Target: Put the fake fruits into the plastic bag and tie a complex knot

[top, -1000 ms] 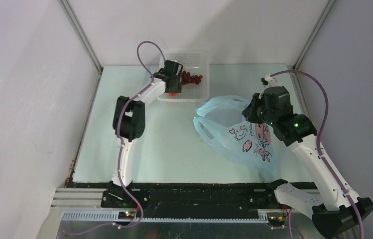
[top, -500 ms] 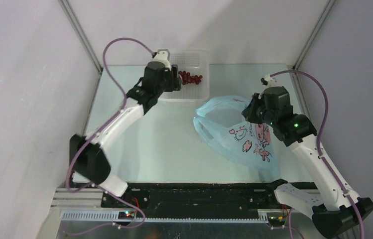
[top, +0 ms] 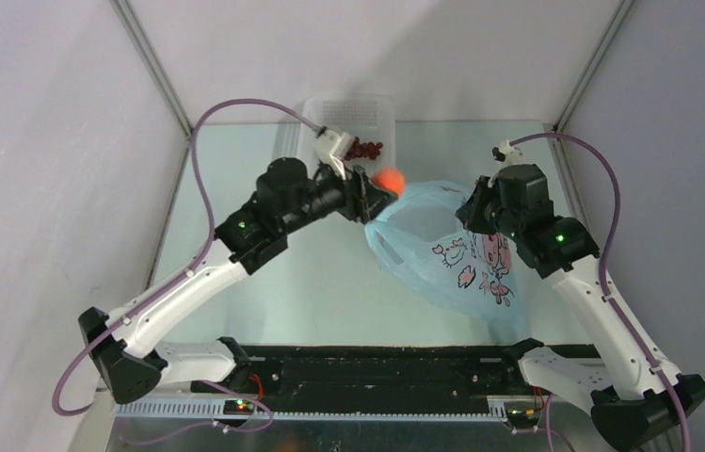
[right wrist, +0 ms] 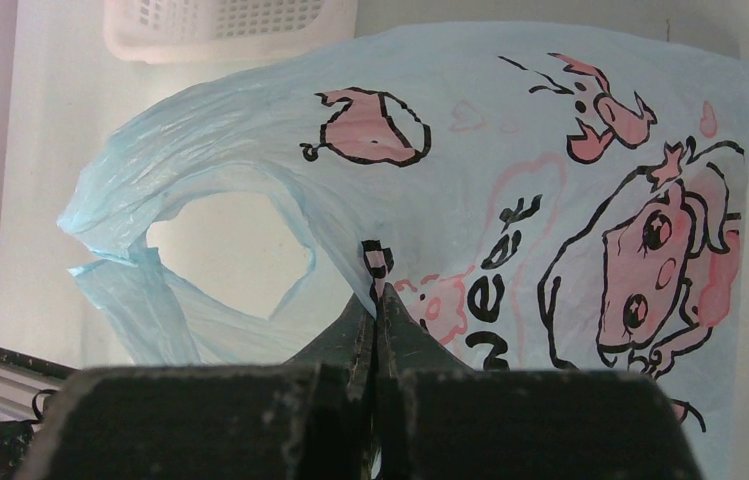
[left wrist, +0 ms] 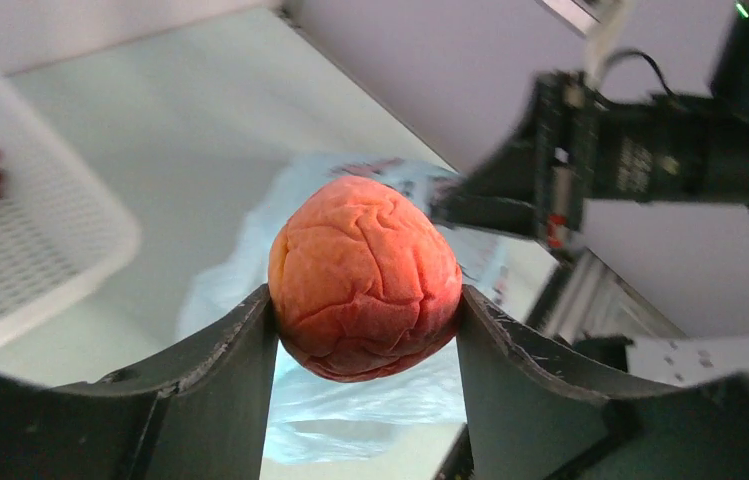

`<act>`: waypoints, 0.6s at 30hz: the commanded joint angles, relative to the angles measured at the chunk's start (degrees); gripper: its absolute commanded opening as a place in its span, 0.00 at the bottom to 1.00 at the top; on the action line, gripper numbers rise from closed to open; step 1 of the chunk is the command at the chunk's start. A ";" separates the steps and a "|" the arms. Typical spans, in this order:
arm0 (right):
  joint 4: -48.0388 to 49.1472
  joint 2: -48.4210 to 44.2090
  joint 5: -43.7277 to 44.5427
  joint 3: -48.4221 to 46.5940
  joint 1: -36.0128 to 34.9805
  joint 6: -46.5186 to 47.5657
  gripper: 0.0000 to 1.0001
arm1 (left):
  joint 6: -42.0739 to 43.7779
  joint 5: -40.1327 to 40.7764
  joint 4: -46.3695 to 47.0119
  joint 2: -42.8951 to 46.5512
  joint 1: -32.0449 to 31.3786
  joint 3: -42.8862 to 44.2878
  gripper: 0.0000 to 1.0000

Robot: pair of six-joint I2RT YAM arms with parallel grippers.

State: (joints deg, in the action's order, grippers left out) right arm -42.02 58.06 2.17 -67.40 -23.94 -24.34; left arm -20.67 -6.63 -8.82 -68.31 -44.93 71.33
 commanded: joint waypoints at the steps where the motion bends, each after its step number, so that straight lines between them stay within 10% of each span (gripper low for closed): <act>1: 2.34 -1.72 0.40 -0.25 -0.44 0.36 0.00 | 0.25 -6.37 1.63 -3.61 -5.35 1.24 0.50; 18: 0.63 -2.89 0.86 -0.23 -0.75 0.34 0.00 | 2.05 -1.97 -3.03 -24.65 -8.92 10.88 0.51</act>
State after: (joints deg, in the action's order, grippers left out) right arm -41.85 55.86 2.22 -67.37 -24.32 -24.34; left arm -19.00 -6.92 -13.82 -90.65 -53.71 79.05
